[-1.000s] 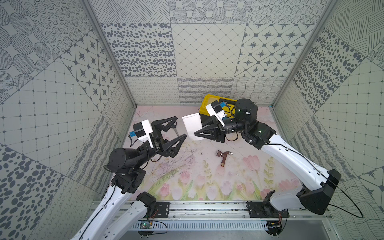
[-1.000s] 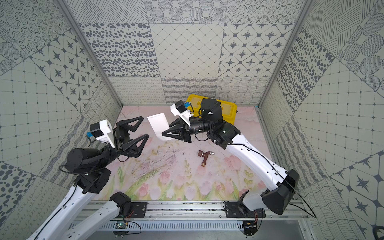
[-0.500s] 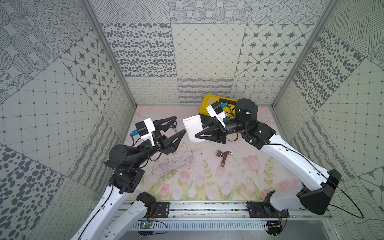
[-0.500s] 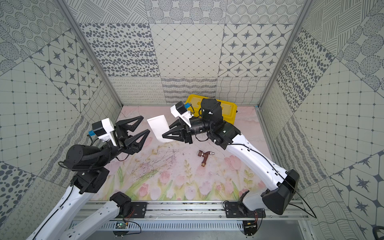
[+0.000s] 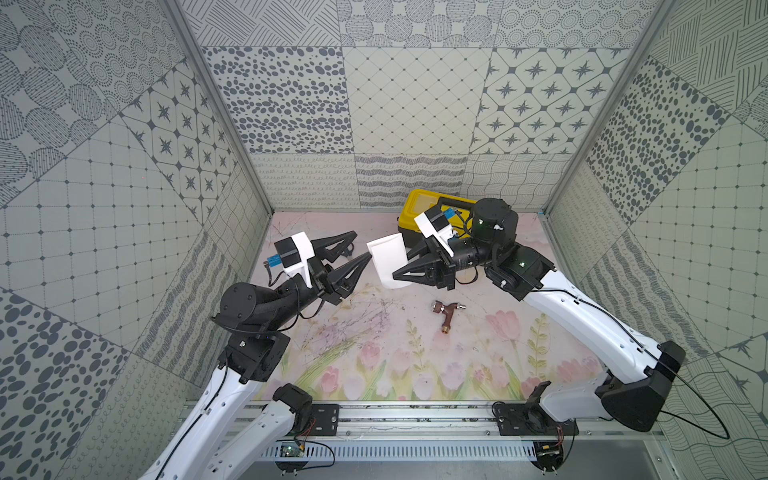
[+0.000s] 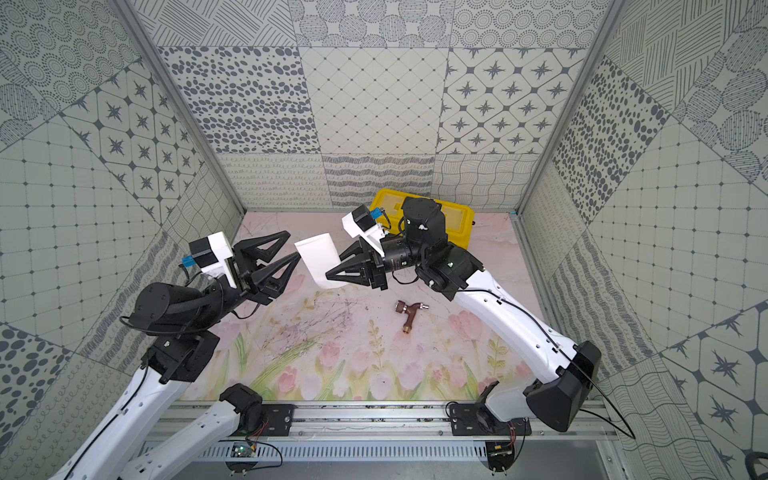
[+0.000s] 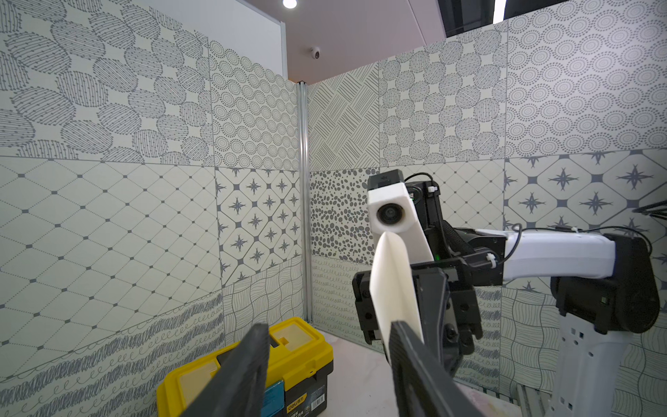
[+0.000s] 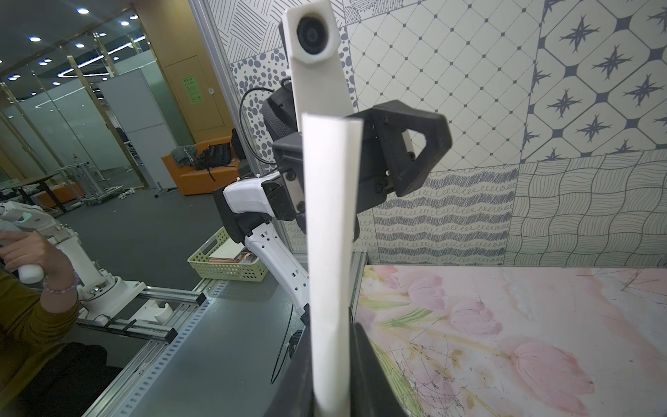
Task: Fold the square paper along the opposite sides
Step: Smooth out the paper.
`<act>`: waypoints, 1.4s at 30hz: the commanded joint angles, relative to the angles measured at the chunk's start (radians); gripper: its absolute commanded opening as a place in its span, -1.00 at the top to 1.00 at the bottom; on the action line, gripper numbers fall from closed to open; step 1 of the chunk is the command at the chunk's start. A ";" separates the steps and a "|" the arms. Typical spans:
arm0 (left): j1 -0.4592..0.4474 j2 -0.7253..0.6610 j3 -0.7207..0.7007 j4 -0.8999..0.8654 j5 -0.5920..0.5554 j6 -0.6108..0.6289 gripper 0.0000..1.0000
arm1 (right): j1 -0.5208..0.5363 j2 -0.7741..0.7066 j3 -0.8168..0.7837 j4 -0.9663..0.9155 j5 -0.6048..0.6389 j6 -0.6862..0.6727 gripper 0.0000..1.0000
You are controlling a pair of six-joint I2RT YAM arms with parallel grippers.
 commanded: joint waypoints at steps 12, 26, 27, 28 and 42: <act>0.007 0.022 0.023 0.072 0.112 -0.056 -0.04 | -0.005 -0.018 -0.009 0.023 -0.020 -0.018 0.61; 0.006 0.044 0.047 0.086 0.185 -0.091 0.27 | -0.005 -0.005 -0.004 0.020 -0.023 -0.017 0.60; 0.006 0.045 0.047 0.087 0.185 -0.092 0.28 | -0.006 -0.006 -0.004 0.020 -0.024 -0.018 0.60; 0.007 0.047 0.047 0.086 0.187 -0.092 0.29 | -0.005 -0.006 -0.004 0.020 -0.024 -0.018 0.60; 0.007 0.055 0.053 0.097 0.206 -0.105 1.00 | -0.005 -0.002 -0.006 0.017 -0.024 -0.021 0.60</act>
